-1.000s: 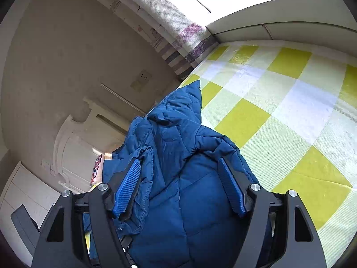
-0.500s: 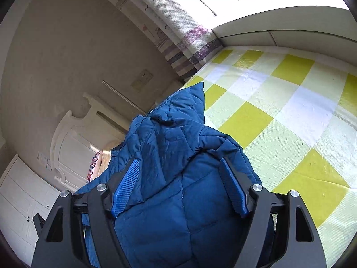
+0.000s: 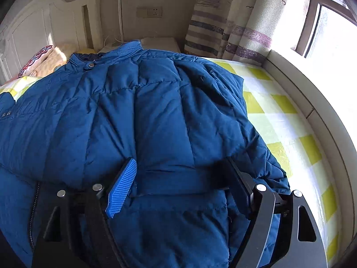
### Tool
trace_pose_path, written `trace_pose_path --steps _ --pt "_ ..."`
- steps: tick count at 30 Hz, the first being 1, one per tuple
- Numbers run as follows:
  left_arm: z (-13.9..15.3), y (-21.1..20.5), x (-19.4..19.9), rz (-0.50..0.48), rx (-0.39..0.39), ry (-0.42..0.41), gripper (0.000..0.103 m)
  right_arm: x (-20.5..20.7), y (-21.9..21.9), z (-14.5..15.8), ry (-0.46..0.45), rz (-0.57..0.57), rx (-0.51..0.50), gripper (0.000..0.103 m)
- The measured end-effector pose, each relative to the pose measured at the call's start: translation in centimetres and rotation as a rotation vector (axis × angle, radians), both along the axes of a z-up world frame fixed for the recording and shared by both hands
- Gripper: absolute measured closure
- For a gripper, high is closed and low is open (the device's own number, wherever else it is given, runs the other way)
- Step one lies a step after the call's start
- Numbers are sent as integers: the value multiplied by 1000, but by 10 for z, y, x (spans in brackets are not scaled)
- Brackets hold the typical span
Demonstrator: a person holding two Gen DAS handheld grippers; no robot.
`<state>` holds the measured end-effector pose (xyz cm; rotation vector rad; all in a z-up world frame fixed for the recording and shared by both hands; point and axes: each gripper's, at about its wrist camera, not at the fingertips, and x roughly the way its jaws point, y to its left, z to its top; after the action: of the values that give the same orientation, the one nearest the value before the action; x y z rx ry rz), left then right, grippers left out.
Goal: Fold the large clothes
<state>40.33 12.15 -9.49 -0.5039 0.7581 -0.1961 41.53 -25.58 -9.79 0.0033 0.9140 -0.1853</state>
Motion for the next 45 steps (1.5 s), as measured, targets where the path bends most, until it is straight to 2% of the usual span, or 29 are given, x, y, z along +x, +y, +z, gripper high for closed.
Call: trace_pose_path --steps 2,6,10,13,14,15,16,18,20,21,23,25,26,29,30,32,34,36,38,40,42,45 --pt "-1 8 -6 8 -43 -13 17 -4 -4 1 -11 -2 23 26" --pt "2 14 -14 54 -52 -45 16 -5 -17 18 -95 -45 73 26" --pt "1 21 -14 92 -80 -55 16 33 -14 36 -135 -38 43 26" --pt "1 23 -14 109 -84 -55 16 72 -4 29 -101 28 -22 26" --pt "1 23 -14 112 -84 -54 16 83 -3 20 -58 43 -31 25" --pt "1 24 -15 114 -85 -55 16 95 -3 4 32 44 -41 24" --pt "1 24 -15 116 -86 -56 16 100 -5 -3 70 28 -24 23" --pt "1 25 -16 122 -84 -58 16 101 -8 7 75 -27 0 22" --pt "1 23 -15 122 -73 -63 14 98 -9 21 1 -58 55 21" --pt "2 22 -15 122 -68 -63 13 98 -7 27 -45 -61 64 16" --pt "2 21 -14 123 -65 -63 13 105 -3 30 -87 -53 34 16" --pt "2 23 -16 132 -72 -66 13 122 -3 15 -25 -48 -1 16" --pt "1 23 -16 137 -78 -65 13 132 -6 2 41 -40 11 16" --pt "0 25 -16 140 -89 -62 12 141 -17 0 96 -54 89 17" --pt "0 25 -16 138 -88 -62 10 141 -17 5 116 -72 84 17" --pt "1 24 -15 133 -87 -63 8 123 -11 20 61 -94 124 17" --pt "0 24 -14 131 -84 -60 8 98 7 31 -4 -9 183 17" --pt "1 23 -14 133 -83 -61 7 71 34 32 -34 74 106 17" --pt "0 24 -15 135 -86 -59 7 59 59 15 17 169 26 17" --pt "0 25 -15 138 -88 -59 7 46 66 7 -5 178 -33 17" --pt "0 26 -16 142 -96 -62 7 34 62 15 18 136 4 17" --pt "0 29 -17 150 -121 -71 6 2 61 34 -90 131 106 17"
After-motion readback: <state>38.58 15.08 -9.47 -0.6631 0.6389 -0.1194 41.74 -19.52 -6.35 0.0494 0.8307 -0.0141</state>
